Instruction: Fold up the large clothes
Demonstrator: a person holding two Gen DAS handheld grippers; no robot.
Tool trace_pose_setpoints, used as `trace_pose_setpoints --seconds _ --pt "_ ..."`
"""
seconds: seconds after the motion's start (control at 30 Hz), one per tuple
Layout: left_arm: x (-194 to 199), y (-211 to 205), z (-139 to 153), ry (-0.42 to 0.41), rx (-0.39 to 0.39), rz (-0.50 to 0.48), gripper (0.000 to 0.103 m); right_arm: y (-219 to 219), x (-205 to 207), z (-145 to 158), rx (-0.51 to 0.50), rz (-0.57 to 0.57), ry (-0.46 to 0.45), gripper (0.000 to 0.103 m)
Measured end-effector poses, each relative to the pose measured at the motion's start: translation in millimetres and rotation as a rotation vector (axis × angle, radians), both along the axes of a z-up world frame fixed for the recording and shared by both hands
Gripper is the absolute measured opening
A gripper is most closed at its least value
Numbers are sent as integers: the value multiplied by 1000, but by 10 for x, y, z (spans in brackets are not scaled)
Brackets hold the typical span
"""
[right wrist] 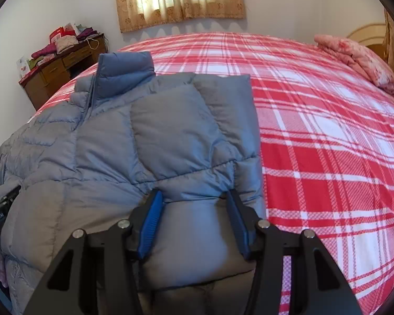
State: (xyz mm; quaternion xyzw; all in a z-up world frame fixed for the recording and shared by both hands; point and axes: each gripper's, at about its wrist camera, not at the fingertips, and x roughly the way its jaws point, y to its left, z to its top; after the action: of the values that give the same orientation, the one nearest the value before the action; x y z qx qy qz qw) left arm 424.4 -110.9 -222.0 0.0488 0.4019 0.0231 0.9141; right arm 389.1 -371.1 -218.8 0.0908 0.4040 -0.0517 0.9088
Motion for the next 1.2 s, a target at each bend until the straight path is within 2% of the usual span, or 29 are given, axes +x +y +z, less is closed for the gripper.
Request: trace_pose_setpoints --seconds 0.13,0.3,0.57,1.0,1.13,1.2 --pt "25 -20 -38 13 19 6 100 11 10 -17 -4 -2 3 54" --pt "77 -41 -64 26 41 11 102 79 61 -31 -55 -3 21 54" --pt "111 -12 -86 38 20 12 102 128 80 -42 -100 -6 32 54" --pt "72 -29 -94 28 32 14 102 213 119 -45 -156 -6 52 56" --pt "70 -28 -94 27 31 14 102 196 126 9 -150 2 53 56" --pt "65 -29 -94 26 30 14 102 244 90 110 -179 3 44 56"
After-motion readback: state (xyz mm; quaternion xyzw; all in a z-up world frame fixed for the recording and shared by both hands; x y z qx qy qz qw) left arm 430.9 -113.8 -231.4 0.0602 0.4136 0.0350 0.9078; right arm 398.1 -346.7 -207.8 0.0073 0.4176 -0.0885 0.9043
